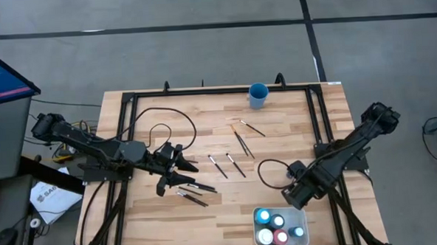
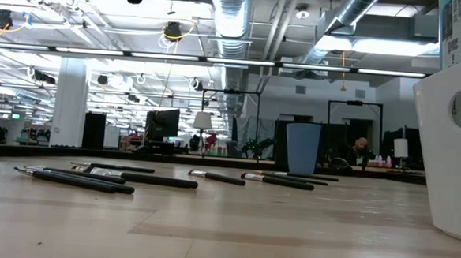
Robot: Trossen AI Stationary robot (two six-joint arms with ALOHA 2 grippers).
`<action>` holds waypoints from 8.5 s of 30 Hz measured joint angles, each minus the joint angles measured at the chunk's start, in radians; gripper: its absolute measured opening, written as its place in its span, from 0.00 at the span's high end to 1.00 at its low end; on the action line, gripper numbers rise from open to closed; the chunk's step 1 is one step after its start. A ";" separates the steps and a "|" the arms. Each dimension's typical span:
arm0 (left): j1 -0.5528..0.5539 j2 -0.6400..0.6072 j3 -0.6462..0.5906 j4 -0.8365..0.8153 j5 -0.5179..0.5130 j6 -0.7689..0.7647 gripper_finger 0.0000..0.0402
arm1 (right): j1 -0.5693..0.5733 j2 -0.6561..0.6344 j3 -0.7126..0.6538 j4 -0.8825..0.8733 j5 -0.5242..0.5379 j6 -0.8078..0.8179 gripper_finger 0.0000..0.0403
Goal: Pick & Place Paint Supplies
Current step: Put the small green paint bottle into the white bin, then put the small blue paint bottle into the white bin, then put the silver paintbrush into the blue cup
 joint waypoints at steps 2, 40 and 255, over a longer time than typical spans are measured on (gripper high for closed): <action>0.000 0.000 0.000 0.000 0.000 0.000 0.55 | -0.004 0.000 -0.013 0.024 -0.006 -0.015 0.41; 0.000 0.000 0.000 0.000 -0.007 0.000 0.55 | 0.068 0.001 0.282 -0.067 -0.024 -0.127 0.69; 0.000 0.000 0.000 0.003 -0.052 0.001 0.55 | 0.107 0.283 0.397 0.024 -0.107 -0.238 0.51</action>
